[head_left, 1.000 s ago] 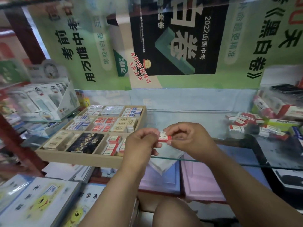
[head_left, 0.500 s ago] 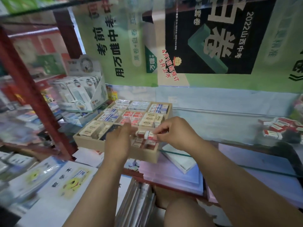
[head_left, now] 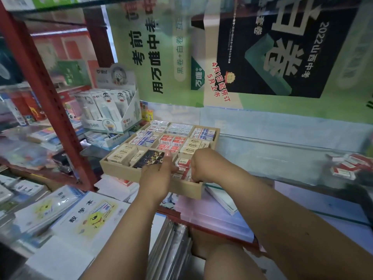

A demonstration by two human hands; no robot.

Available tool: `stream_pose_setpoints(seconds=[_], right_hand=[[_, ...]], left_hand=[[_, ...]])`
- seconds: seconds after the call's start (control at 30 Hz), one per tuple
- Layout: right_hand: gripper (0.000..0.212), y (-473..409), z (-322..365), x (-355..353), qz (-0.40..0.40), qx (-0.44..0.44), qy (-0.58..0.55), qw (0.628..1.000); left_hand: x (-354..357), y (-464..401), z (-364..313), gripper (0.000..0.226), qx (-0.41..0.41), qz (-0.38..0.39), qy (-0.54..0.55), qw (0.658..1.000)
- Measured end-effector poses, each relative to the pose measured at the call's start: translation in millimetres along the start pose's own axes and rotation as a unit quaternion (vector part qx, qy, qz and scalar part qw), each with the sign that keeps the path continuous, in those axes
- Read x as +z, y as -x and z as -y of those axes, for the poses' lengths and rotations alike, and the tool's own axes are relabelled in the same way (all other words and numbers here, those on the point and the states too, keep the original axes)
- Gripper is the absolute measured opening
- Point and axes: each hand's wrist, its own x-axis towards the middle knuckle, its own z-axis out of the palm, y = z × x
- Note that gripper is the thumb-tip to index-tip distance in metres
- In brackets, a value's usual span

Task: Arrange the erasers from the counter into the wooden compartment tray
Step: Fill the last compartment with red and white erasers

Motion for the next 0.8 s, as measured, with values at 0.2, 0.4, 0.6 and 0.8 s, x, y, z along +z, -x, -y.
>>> stream_pose_setpoints(seconds=[0.2,0.4,0.6,0.8], right_hand=[[0.029,6,-22,8,-0.03,0.014,-0.218,0.975],[0.074,12,-35,35,-0.03,0.022,-0.179,0.983],[0.081,9,-24,31,-0.038,-0.003,-0.111,0.993],[0.06,50,-43,42,-0.254,-0.002,-0.301,0.919]], left_hand=[[-2,4,-2,0.058,0.011,0.005,0.017,1.0],[0,6,-2,0.058,0.025,-0.01,0.035,0.999],[3,8,-3,0.06,0.026,-0.023,0.037,0.999],[35,25,-26,0.033,0.089,-0.076,0.17,0.979]])
